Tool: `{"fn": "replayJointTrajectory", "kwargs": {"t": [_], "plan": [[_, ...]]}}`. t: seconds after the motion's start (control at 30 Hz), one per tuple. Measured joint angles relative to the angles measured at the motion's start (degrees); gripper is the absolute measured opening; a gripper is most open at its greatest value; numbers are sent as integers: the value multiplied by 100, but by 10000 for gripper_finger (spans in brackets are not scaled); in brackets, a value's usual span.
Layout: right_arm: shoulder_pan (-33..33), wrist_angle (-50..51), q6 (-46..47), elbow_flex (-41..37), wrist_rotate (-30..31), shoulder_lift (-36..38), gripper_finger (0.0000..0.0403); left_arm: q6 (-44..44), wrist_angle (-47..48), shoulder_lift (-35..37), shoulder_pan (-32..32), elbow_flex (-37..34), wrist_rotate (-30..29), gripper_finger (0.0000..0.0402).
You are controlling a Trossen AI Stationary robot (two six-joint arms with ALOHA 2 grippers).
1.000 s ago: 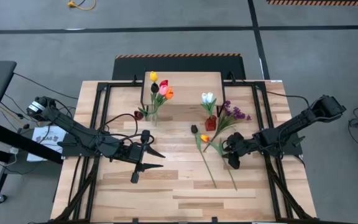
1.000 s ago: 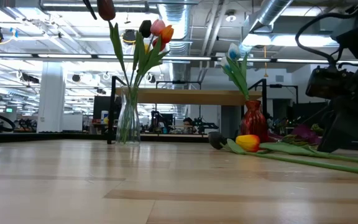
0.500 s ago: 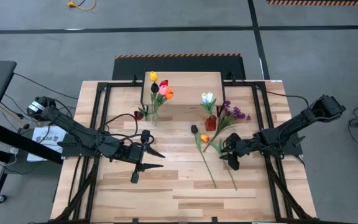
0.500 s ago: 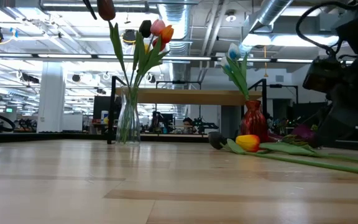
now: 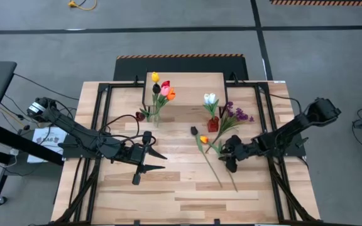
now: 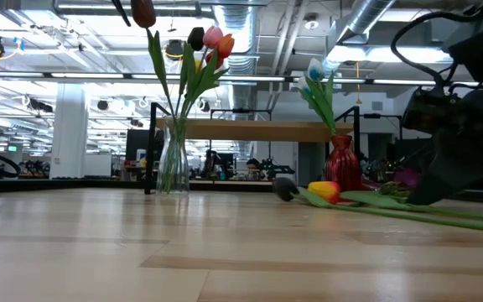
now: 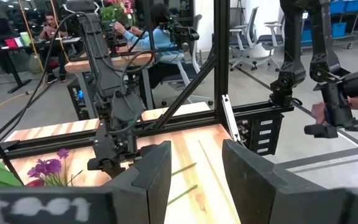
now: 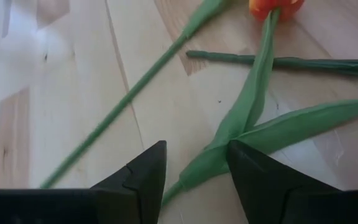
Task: Pick and place flowers into a vace then onto a shelf
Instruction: Put the yellow flower into the red vase
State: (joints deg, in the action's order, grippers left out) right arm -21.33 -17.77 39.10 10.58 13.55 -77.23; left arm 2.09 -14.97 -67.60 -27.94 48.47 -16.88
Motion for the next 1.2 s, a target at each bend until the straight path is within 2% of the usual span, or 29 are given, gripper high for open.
{"fn": "replayJointTrajectory", "kwargs": {"t": [0.27,0.7,0.8,1.03,1.2], "plan": [[-82,148,400,25,272,-112,146,-42,-56,1,0,0,2,135],[-72,329,1350,30,402,-118,13,-347,-323,1,-170,2,13,135],[-78,339,1470,35,421,-118,7,-314,-405,1,-257,2,7,135],[-101,1257,864,457,291,101,0,-291,-440,22,-354,2,5,135],[-147,2690,494,1111,326,401,0,-220,-509,23,-356,2,4,135]]}}
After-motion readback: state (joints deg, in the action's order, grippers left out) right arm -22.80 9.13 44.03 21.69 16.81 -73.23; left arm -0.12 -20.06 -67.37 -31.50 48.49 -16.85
